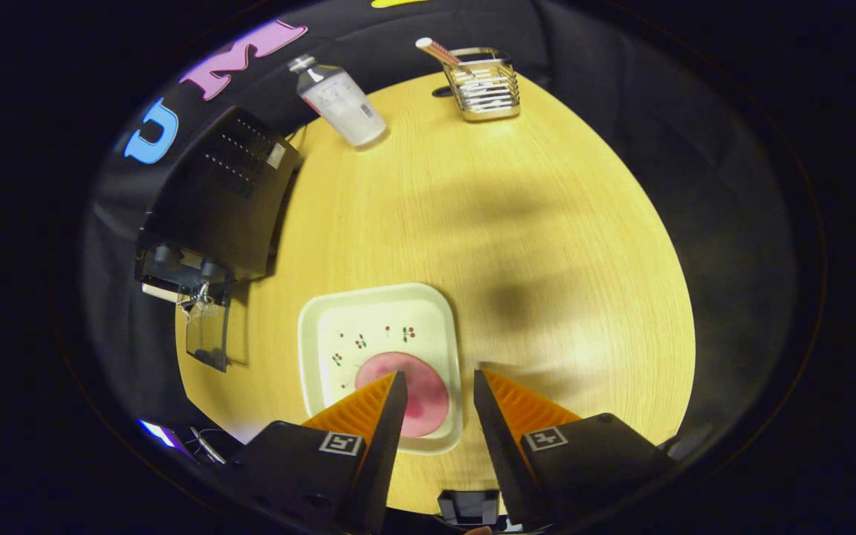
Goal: Open the toaster oven, put the food inside, and close the toaster oven door.
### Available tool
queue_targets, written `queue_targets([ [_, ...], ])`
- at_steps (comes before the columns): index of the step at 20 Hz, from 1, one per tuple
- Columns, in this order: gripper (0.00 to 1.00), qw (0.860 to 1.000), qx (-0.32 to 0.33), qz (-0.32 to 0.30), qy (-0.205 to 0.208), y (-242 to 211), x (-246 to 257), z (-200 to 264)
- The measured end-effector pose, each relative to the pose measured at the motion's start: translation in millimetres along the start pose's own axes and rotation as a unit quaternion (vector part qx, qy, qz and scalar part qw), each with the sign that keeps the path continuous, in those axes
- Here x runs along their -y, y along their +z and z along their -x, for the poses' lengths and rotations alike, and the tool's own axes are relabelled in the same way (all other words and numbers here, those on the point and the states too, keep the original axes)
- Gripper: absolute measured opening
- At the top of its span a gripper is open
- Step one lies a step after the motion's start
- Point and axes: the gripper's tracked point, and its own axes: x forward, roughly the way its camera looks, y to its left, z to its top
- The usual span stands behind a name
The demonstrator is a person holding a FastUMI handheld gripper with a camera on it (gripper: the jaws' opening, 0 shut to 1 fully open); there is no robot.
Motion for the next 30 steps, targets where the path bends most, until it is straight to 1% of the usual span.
queue_targets([
  [1, 0.55, 1.0, -0.011, 0.008, 0.002, 0.8, -0.2, 0.1],
  [3, 0.38, 1.0, -0.021, 0.015, -0.009, 3.8, 4.2, -6.0],
  [4, 0.32, 1.0, -0.027, 0.012, -0.004, 2.5, 1.8, -5.4],
  [5, 0.3, 0.999, -0.031, 0.013, 0.0, 0.1, 1.8, -7.3],
  [7, 0.2, 0.999, -0.04, 0.01, 0.027, -1.0, -0.3, -9.9],
  [9, 0.09, 0.997, -0.044, -0.023, 0.056, -2.8, -0.7, -15.7],
  [10, 0.06, 0.996, -0.04, -0.032, 0.069, -5.0, -0.8, -18.0],
  [13, 0.06, 0.995, -0.029, -0.042, 0.09, -10.4, -0.8, -6.1],
  [18, 0.06, 0.986, -0.015, -0.1, 0.129, -19.7, -14.5, 8.3],
  [20, 0.06, 0.981, -0.014, -0.127, 0.149, -24.9, -25.9, 11.4],
  [23, 0.06, 0.967, 0.001, -0.179, 0.18, -33.7, -41.0, 19.2],
  [24, 0.06, 0.964, 0.008, -0.187, 0.188, -35.1, -45.5, 21.5],
  [30, 0.06, 0.959, 0.038, -0.193, 0.206, -41.9, -87.7, 43.6],
])
